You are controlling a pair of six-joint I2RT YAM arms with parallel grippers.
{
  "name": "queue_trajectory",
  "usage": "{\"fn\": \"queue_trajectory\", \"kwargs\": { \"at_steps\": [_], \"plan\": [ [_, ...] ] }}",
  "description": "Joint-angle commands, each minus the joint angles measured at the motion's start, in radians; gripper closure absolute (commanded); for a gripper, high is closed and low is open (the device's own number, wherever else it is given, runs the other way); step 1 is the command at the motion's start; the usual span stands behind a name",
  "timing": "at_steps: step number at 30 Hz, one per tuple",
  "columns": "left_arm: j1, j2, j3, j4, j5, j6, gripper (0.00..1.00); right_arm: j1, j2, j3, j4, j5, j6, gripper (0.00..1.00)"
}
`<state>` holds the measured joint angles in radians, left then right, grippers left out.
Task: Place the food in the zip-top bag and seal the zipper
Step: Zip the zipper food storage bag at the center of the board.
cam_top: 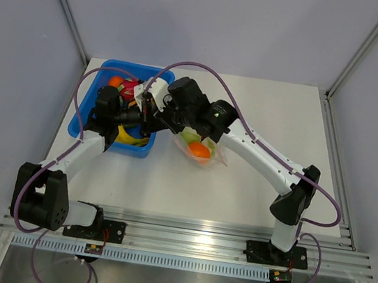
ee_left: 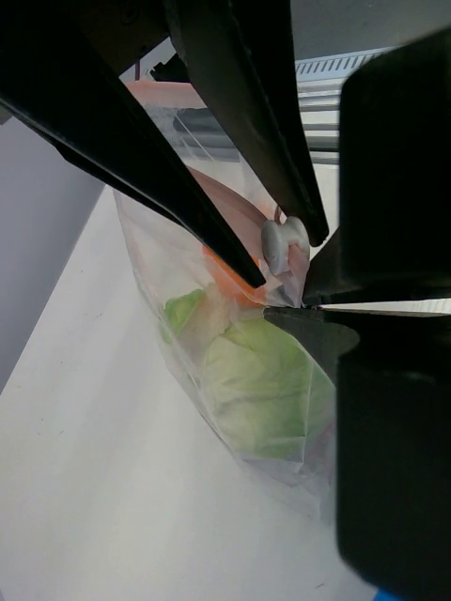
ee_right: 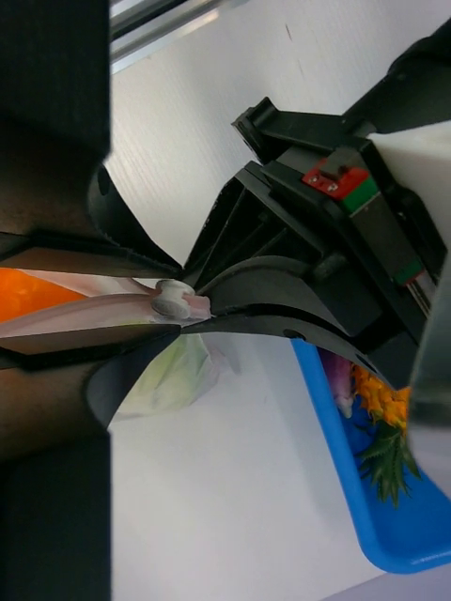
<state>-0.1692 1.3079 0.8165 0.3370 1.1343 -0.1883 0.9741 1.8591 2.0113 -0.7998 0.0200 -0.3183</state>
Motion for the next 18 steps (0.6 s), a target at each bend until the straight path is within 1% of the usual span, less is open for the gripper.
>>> {"fn": "queue_trajectory", "kwargs": {
  "at_steps": [1, 2, 6, 7, 9, 10, 12, 14, 15, 16, 17, 18],
  "plan": [
    [0.000, -0.012, 0.036, 0.056, 0.045, 0.009, 1.00, -0.002, -0.041, 0.001, 0.080, 0.058, -0.001, 0.68],
    [0.000, -0.010, 0.038, 0.057, 0.047, 0.007, 1.00, 0.000, -0.040, 0.003, 0.083, 0.060, 0.001, 0.68],
    [0.000, -0.013, 0.033, 0.053, 0.051, 0.012, 1.00, 0.000, -0.037, -0.009, 0.094, 0.060, 0.005, 0.83],
    [0.000, -0.013, 0.033, 0.051, 0.050, 0.013, 1.00, -0.002, -0.040, -0.014, 0.099, 0.058, 0.005, 0.88],
    [0.000, -0.016, 0.035, 0.040, 0.050, 0.021, 1.00, -0.002, -0.046, -0.023, 0.102, 0.057, 0.007, 0.93],
    [0.000, -0.016, 0.036, 0.039, 0.050, 0.024, 1.00, -0.002, -0.047, -0.029, 0.103, 0.060, 0.007, 0.97],
    [0.000, -0.019, 0.039, 0.027, 0.051, 0.035, 1.00, -0.002, -0.067, -0.048, 0.114, 0.057, 0.010, 1.00],
    [0.000, -0.018, 0.047, 0.008, 0.067, 0.056, 1.00, -0.005, -0.087, -0.072, 0.137, 0.032, 0.013, 1.00],
    [0.000, -0.007, 0.073, -0.045, 0.093, 0.091, 0.91, -0.006, -0.115, -0.100, 0.146, 0.015, 0.015, 1.00],
    [0.000, 0.002, 0.091, -0.099, 0.103, 0.116, 0.73, -0.020, -0.127, -0.112, 0.151, -0.008, 0.016, 1.00],
    [0.000, 0.011, 0.114, -0.158, 0.122, 0.148, 0.61, -0.028, -0.139, -0.121, 0.157, -0.062, 0.021, 1.00],
    [0.000, 0.025, 0.165, -0.297, 0.152, 0.241, 0.50, -0.037, -0.162, -0.144, 0.160, -0.090, 0.021, 1.00]
  ]
}}
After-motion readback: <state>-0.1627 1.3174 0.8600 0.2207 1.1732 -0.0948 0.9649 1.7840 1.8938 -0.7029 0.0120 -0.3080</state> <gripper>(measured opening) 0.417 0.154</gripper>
